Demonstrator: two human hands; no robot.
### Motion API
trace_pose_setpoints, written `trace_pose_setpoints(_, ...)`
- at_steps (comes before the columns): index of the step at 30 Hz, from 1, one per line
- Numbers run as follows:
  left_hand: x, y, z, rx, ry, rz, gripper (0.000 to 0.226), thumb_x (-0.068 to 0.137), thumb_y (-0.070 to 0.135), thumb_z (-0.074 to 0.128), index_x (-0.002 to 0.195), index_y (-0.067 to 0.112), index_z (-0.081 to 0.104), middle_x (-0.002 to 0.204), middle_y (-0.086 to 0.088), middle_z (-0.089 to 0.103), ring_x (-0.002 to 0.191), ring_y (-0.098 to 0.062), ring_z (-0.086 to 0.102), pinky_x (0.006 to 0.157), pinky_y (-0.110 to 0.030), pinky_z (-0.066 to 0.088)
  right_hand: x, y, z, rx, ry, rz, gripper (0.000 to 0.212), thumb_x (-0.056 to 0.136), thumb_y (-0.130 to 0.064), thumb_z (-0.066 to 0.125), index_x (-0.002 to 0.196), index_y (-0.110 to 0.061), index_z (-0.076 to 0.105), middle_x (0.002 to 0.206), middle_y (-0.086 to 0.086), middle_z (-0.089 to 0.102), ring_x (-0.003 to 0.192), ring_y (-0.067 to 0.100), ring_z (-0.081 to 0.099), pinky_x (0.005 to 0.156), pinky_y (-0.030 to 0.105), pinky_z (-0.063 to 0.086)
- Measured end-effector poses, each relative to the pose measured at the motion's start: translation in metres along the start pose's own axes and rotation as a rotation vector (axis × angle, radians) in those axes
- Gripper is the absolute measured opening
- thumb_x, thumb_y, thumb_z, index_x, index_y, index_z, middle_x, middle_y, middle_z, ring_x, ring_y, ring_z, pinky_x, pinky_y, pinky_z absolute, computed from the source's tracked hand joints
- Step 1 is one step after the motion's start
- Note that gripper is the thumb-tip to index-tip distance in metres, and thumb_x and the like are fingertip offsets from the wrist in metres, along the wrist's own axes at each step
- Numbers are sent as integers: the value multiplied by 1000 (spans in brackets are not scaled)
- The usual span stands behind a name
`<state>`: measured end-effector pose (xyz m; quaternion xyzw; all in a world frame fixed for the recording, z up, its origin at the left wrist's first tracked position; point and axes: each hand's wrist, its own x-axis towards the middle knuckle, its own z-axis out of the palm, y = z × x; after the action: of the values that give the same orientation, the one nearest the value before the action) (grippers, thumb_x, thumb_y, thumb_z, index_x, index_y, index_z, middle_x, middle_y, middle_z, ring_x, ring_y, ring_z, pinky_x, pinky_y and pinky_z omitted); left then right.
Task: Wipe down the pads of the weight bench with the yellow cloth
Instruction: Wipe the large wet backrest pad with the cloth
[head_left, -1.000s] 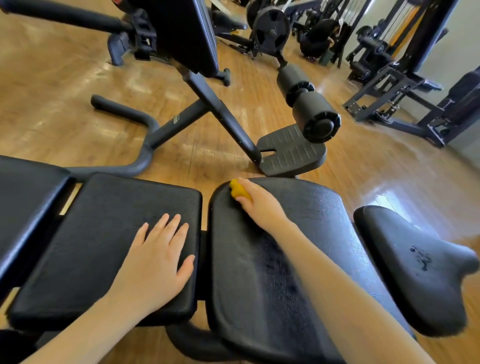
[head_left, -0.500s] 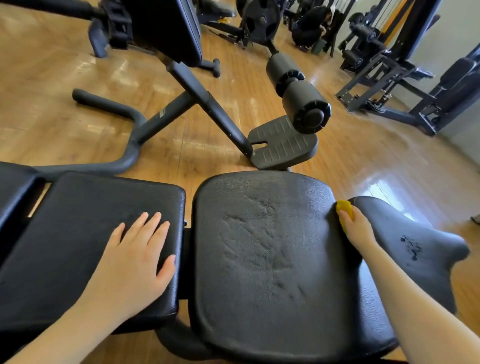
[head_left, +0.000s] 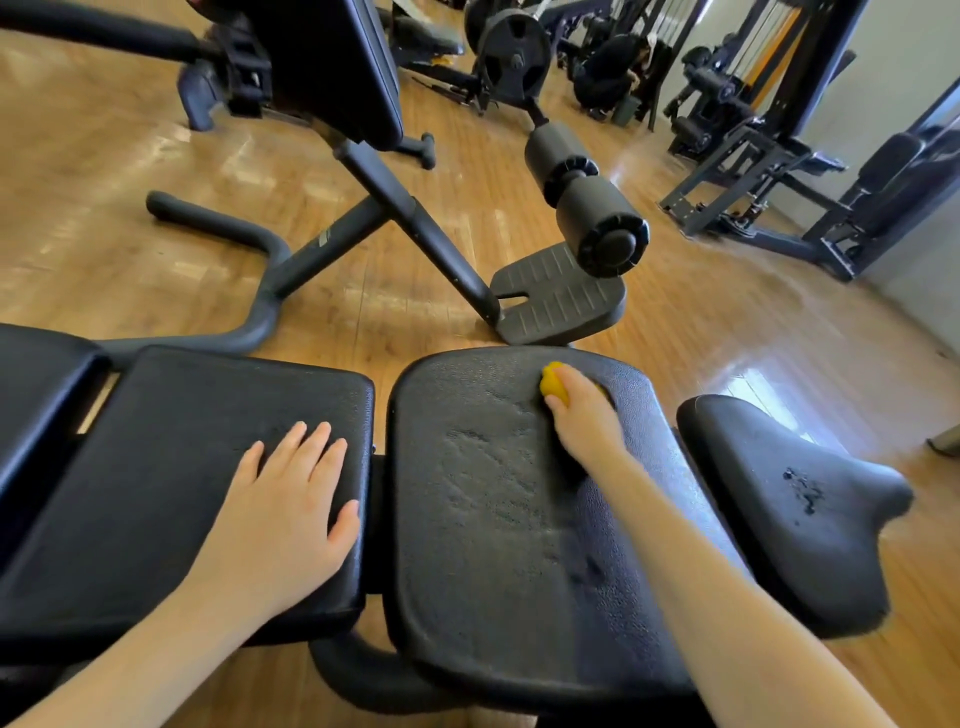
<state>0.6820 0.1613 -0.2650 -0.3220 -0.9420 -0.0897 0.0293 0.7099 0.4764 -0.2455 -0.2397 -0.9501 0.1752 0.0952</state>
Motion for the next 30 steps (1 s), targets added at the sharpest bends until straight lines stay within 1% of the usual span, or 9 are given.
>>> trace_pose_setpoints(5, 0, -1, -1, 1, 1, -7, 62, 76, 42, 33, 110, 1, 64, 117, -16, 63, 111, -33, 58, 85, -53, 47, -9, -85, 38, -22, -98, -160, 50, 94, -18, 46, 142, -10, 31, 150, 6, 30, 140, 21, 23, 114, 30, 17)
trace_pose_setpoints(9, -3, -3, -4, 5, -6, 3, 61, 75, 43, 34, 109, 3, 65, 116, -15, 64, 110, -32, 59, 84, -52, 48, -30, -106, 47, -10, -178, -263, 49, 95, -18, 45, 142, -13, 30, 151, 4, 29, 141, 19, 21, 114, 30, 15)
trace_pose_setpoints(11, -2, -4, -6, 4, -6, 12, 56, 77, 41, 43, 110, 3, 65, 117, -15, 63, 111, -32, 59, 85, -52, 48, -47, -112, 45, -3, -219, -338, 49, 95, -17, 45, 141, -15, 31, 151, 2, 29, 141, 17, 21, 114, 27, 13)
trace_pose_setpoints(14, -3, -3, -5, -46, 1, 5, 55, 78, 35, 63, 123, 4, 56, 130, -15, 54, 124, -32, 47, 96, -53, 39, -75, -114, 45, -16, -231, -451, 46, 94, -15, 47, 139, -14, 37, 148, 2, 34, 139, 16, 24, 113, 25, 14)
trace_pose_setpoints(16, -3, -1, -7, -72, -3, 6, 60, 85, 37, 55, 135, 7, 43, 144, -12, 39, 136, -28, 31, 107, -49, 26, -82, -111, 44, -3, -239, -487, 45, 93, -14, 48, 137, -15, 41, 146, 2, 38, 138, 16, 27, 113, 26, 16)
trace_pose_setpoints(20, -5, -1, -7, -113, -5, 20, 60, 92, 41, 38, 144, 13, 25, 153, -5, 20, 143, -21, 11, 114, -40, 11, -74, -90, 28, 54, -253, -373, 45, 93, -19, 49, 138, -17, 39, 145, 0, 40, 136, 15, 32, 110, 22, 20)
trace_pose_setpoints(23, -7, -2, -7, -137, -3, 18, 58, 91, 41, 36, 142, 11, 31, 151, -6, 26, 141, -22, 17, 113, -43, 15, -67, -50, 7, 69, -159, -271, 41, 91, -14, 53, 132, -11, 47, 140, 5, 46, 131, 20, 40, 103, 12, 19)
trace_pose_setpoints(25, -7, -3, -8, -122, -4, 21, 57, 91, 39, 38, 141, 11, 33, 151, -6, 27, 141, -22, 18, 113, -43, 16, -64, -25, -6, 67, -115, -170, 43, 90, -13, 54, 132, -9, 46, 139, 7, 47, 130, 22, 42, 102, 14, 22)
trace_pose_setpoints(30, -5, -5, -8, -67, 11, 17, 59, 81, 39, 42, 127, 5, 53, 135, -13, 50, 128, -30, 43, 101, -51, 35, -57, 29, -27, 133, -57, 35, 42, 91, -16, 53, 133, -16, 46, 133, 0, 53, 125, 19, 48, 108, 26, 30)
